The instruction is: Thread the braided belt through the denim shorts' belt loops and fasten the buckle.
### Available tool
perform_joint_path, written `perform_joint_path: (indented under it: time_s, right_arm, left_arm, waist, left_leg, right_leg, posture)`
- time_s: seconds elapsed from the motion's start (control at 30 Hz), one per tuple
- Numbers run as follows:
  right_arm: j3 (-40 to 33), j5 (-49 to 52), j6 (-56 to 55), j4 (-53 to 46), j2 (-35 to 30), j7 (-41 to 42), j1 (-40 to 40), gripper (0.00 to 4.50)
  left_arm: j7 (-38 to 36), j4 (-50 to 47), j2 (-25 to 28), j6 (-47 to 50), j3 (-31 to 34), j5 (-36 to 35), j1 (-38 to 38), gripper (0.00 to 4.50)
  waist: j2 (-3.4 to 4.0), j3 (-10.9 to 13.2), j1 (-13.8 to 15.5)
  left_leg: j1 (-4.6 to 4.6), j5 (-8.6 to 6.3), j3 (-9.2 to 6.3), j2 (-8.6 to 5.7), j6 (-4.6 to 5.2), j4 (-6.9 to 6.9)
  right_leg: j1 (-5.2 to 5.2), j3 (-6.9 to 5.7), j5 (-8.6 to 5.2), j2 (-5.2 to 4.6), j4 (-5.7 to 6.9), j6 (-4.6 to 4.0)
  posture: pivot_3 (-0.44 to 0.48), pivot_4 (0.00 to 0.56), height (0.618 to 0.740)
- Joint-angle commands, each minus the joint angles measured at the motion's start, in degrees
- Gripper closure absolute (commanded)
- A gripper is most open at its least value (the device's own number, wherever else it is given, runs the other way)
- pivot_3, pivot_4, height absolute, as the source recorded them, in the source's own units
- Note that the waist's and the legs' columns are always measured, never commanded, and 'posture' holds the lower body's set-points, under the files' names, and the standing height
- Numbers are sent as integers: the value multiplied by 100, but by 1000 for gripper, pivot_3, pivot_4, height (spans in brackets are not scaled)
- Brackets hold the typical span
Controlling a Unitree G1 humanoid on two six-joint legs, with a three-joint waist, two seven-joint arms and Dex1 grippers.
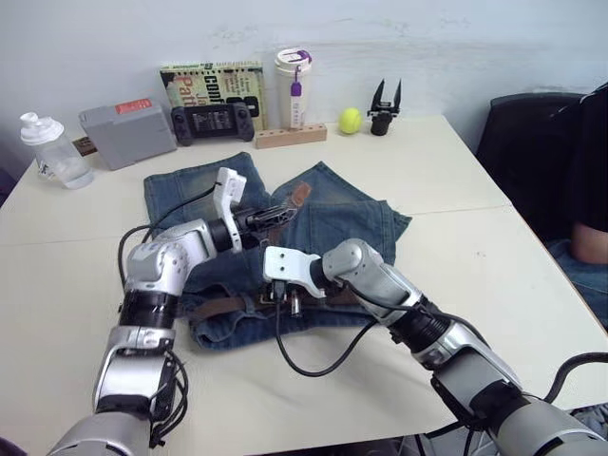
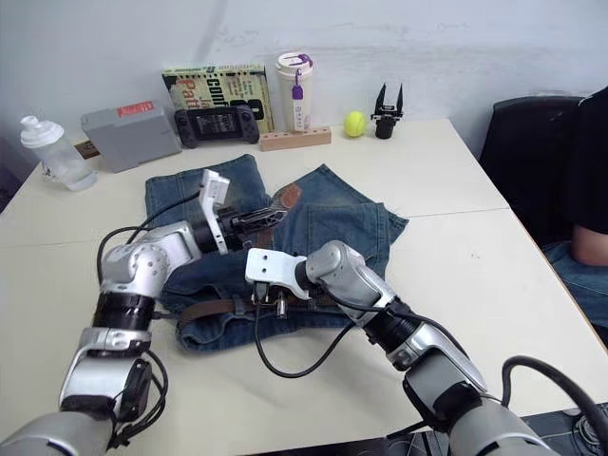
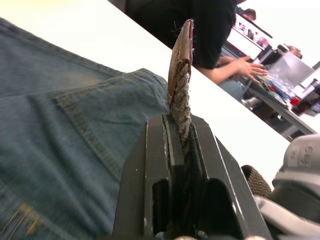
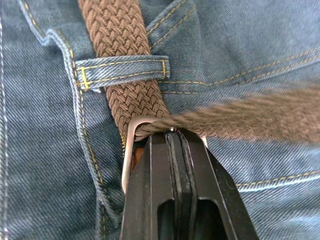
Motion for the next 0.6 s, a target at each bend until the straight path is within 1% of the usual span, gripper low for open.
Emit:
perform_joint_path:
  time_s: [0.03,0.1,0.23,0.33,0.4,0.47,0.57,0.6]
  right_arm:
    - [1246,-706,161,885,-159,96,914,4442]
    - [1248,-760,62,788,-141,167,992,4442]
    - [1201,-869,-51,726,-120,238,1075,4442]
    - [1147,-857,-125,729,-102,302,1127,4442]
    - [1112,-853,-174,752,-96,328,1152,4442]
    - [1085,-845,-208,783,-92,338,1161,4442]
    - [993,-816,-250,789,-89,271,1177,4442]
    - [816,-735,-311,773,-60,145,1196,4442]
  left_arm:
    - [-548,419,-296,-677,-101,206,-935,4500]
    - [-806,844,-532,-829,-201,342,-1331,4500]
    - [-1213,1466,-795,-1123,-239,594,-1868,4500]
    - [-1502,1773,-903,-1208,-67,535,-2321,4500]
    - [-1757,1809,-936,-991,121,297,-2574,4500]
    - [-2012,1726,-930,-753,195,153,-2670,4500]
    - [-2220,1447,-865,-544,129,229,-2579,4500]
    - [-2177,1362,-823,-558,87,340,-2502,4500]
  waist:
    - [5,-3,19]
    - [5,-3,21]
    - [13,1,18]
    - [17,5,24]
    - [15,9,31]
    - [16,14,33]
    - [23,27,32]
    - [20,32,31]
  left_leg:
    - [-1,0,-1,0,0,-1]
    - [-4,0,-3,0,0,0]
    - [-6,0,-2,2,-1,-2]
    - [-7,-1,-2,2,-1,-3]
    - [-9,-1,-3,2,-1,-2]
    - [-11,-1,-4,2,-1,-2]
    - [-11,-1,-3,2,-1,-3]
    - [-15,-1,-4,3,-1,-3]
  right_leg:
    - [0,5,0,2,1,0]
    - [-6,9,1,8,0,-2]
    - [-10,13,1,11,-1,-2]
    - [-12,15,1,12,-4,-2]
    - [-13,14,2,12,-5,-3]
    - [-14,14,3,12,-6,-4]
    - [-14,14,3,12,-7,-4]
    - [-18,14,3,13,-6,-4]
  posture:
    - [0,150,693]
    - [0,150,693]
    - [0,150,693]
    - [0,150,693]
    - [0,150,693]
    - [0,150,693]
    - [0,150,693]
    - [0,150,693]
